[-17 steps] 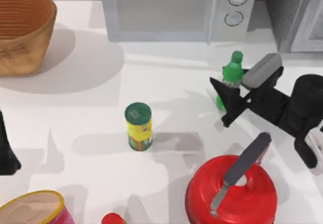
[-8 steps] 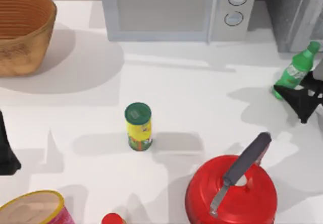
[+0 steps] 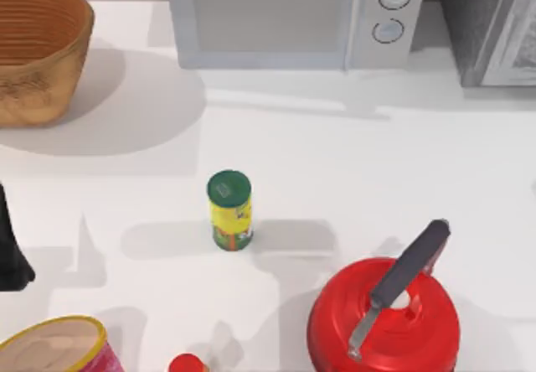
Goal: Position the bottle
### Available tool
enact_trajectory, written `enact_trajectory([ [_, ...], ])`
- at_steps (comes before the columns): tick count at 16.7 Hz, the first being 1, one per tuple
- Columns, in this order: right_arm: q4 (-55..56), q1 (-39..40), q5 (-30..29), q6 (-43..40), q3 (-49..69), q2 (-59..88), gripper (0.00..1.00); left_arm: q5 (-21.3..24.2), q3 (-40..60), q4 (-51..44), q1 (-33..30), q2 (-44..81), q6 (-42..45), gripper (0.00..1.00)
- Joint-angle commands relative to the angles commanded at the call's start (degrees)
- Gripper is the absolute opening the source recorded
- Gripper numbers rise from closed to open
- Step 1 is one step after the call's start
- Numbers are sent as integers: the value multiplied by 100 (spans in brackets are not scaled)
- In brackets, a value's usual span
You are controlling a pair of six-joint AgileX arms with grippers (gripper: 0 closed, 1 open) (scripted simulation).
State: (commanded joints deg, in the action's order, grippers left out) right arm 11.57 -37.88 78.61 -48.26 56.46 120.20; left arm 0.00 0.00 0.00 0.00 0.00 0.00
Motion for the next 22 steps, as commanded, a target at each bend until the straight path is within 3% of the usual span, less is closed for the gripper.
enact_trajectory([
  [3,-434,-421,401,-407,126,-197,0,0,0,0,0,0,0,100],
  [11,-274,-367,419,-248,88,-79,0,0,0,0,0,0,0,100],
  [22,3522,221,-91,2221,-329,815,0,0,0,0,0,0,0,100],
])
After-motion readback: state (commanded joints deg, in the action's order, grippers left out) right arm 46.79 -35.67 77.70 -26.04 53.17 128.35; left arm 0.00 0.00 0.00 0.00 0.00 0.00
